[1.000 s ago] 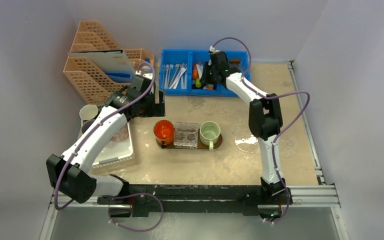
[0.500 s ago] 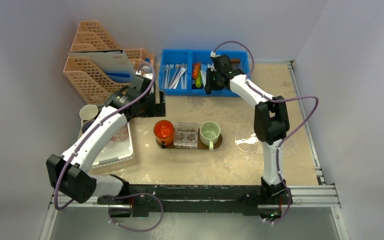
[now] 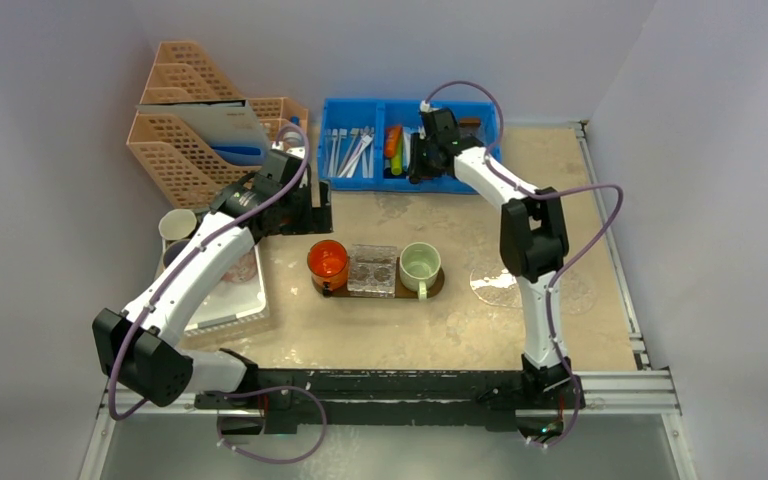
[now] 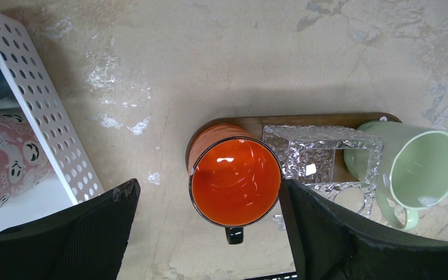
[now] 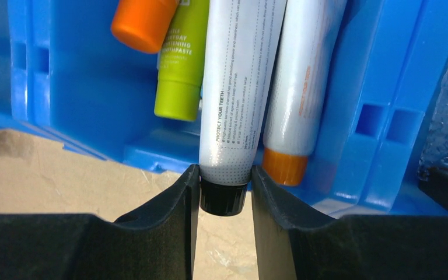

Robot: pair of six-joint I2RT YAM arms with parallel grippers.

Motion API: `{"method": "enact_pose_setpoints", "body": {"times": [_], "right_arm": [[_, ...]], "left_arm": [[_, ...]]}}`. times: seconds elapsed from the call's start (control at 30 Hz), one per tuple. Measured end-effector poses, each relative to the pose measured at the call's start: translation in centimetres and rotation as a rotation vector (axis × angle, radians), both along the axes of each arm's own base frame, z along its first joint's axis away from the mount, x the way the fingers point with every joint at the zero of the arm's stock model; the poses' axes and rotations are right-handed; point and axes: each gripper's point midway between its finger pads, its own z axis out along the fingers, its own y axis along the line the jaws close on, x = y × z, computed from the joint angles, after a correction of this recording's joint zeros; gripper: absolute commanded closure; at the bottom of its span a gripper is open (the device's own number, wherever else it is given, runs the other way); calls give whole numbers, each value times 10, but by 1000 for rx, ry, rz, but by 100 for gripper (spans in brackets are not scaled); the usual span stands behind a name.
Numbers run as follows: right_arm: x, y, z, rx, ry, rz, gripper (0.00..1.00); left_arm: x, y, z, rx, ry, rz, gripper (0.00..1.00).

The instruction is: Prepare toiletry sets of a toothbrush and toothpaste on the tray

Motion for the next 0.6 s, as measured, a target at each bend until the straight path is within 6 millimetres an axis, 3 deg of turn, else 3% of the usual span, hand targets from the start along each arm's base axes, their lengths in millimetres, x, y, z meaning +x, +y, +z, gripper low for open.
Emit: {"method": "enact_pose_setpoints", "body": {"times": [0.13, 0.3, 0.6], "right_arm": [[7, 0, -2, 6, -8, -23, 55], [8, 0, -16, 1, 14, -40, 52], [11, 3, -20, 12, 12, -47, 75]], "left_arm": [[0, 0, 0, 0, 0, 0, 12], [0, 0, 0, 0, 0, 0, 12], [0, 0, 0, 1, 0, 0, 12]]}}
